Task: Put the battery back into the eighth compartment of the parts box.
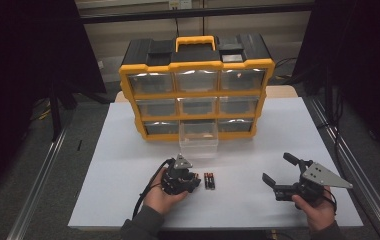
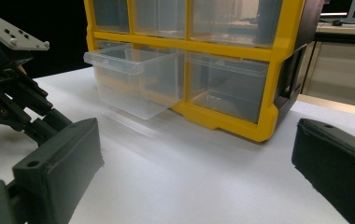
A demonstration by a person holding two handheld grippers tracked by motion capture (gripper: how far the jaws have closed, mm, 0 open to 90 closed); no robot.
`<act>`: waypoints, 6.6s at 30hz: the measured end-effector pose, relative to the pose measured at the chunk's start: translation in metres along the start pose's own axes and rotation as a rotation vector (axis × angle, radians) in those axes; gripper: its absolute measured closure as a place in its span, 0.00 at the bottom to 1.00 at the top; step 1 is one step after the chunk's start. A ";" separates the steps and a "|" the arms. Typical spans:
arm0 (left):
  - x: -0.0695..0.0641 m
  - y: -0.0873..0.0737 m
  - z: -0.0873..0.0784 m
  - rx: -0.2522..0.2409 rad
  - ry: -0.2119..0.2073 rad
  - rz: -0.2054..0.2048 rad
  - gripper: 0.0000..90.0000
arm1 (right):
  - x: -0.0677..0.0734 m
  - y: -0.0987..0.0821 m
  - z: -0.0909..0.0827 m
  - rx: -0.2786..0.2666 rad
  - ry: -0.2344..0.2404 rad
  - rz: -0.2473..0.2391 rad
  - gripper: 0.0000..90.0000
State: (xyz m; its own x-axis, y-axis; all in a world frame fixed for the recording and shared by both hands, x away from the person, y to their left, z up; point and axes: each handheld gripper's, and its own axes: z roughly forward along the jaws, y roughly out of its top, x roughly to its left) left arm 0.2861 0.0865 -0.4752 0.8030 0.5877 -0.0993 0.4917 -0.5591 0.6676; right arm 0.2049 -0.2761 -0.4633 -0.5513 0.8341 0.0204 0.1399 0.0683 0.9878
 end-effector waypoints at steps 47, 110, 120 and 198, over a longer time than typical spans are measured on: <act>0.022 0.039 -0.046 0.002 -0.168 -0.172 0.86 | 0.004 0.000 -0.002 -0.003 0.017 -0.010 0.02; 0.053 0.122 -0.068 -0.022 -0.069 -0.127 0.86 | 0.002 0.000 -0.003 -0.001 0.017 -0.005 0.02; 0.061 0.124 -0.051 0.002 0.001 -0.104 0.86 | 0.002 0.000 -0.003 -0.005 0.022 -0.001 0.02; 0.022 0.045 -0.034 -0.085 -0.138 0.025 0.17 | 0.002 0.000 -0.004 -0.005 0.027 -0.003 0.02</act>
State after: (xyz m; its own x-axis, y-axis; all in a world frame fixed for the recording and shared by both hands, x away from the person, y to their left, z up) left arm 0.3142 0.0948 -0.4222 0.8559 0.4854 -0.1782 0.4456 -0.5176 0.7304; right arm 0.2003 -0.2766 -0.4628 -0.5732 0.8191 0.0219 0.1345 0.0676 0.9886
